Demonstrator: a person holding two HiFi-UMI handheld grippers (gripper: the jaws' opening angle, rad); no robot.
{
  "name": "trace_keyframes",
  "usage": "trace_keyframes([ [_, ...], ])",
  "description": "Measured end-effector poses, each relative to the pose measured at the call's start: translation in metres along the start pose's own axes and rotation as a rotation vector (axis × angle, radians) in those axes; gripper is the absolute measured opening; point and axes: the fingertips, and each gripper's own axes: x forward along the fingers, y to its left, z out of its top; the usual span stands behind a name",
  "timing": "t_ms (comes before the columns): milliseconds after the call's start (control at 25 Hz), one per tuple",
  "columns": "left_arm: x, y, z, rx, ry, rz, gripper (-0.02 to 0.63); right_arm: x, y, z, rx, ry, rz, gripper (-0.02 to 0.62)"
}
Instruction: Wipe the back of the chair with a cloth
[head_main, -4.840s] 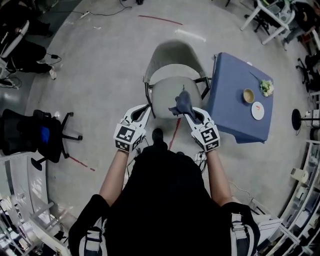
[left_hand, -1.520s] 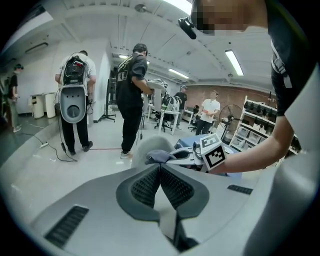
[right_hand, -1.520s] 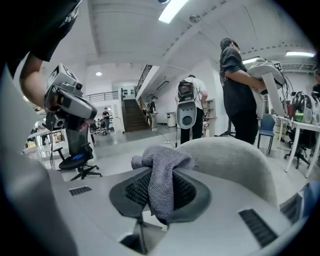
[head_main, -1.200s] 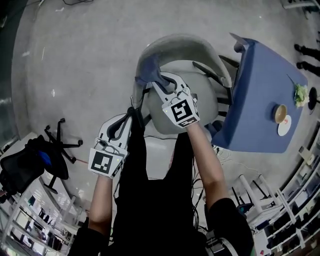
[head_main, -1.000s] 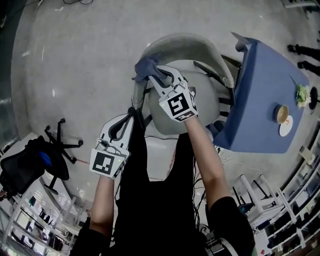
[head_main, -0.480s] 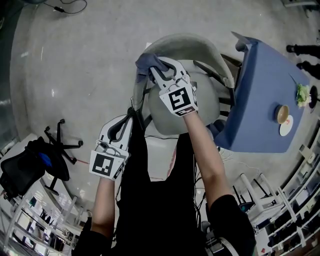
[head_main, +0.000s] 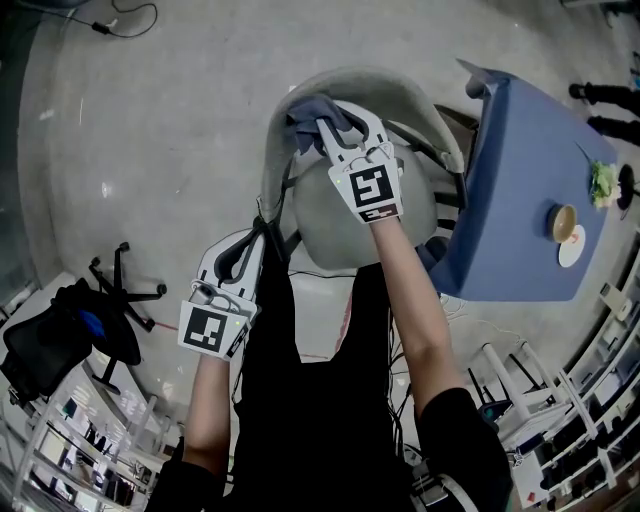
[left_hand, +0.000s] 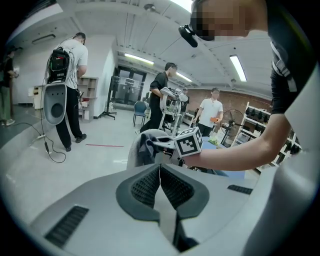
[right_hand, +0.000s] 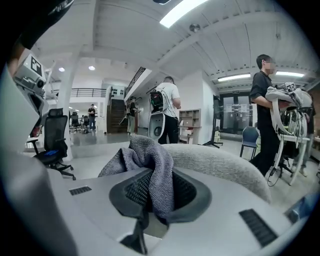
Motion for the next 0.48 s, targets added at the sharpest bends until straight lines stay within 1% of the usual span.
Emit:
trace_keyframes([
  [80,0.001,0.0,0.001,0.001,-0.003,-0.001,0.025,-0.003,-0.012,-0.003,0.028,0.001,-0.033,0.089],
  [240,0.005,-0.003,0.002,-0.001,-0.002,-0.008,0.025,-0.01,-0.04,-0.012,0.13,-0.012,-0.092,0.089],
  [480,0.009,-0.011,-0.001,-0.005,0.003,-0.022,0.025,-0.025,-0.074,-0.031,0.176,-0.004,-0.187,0.089],
])
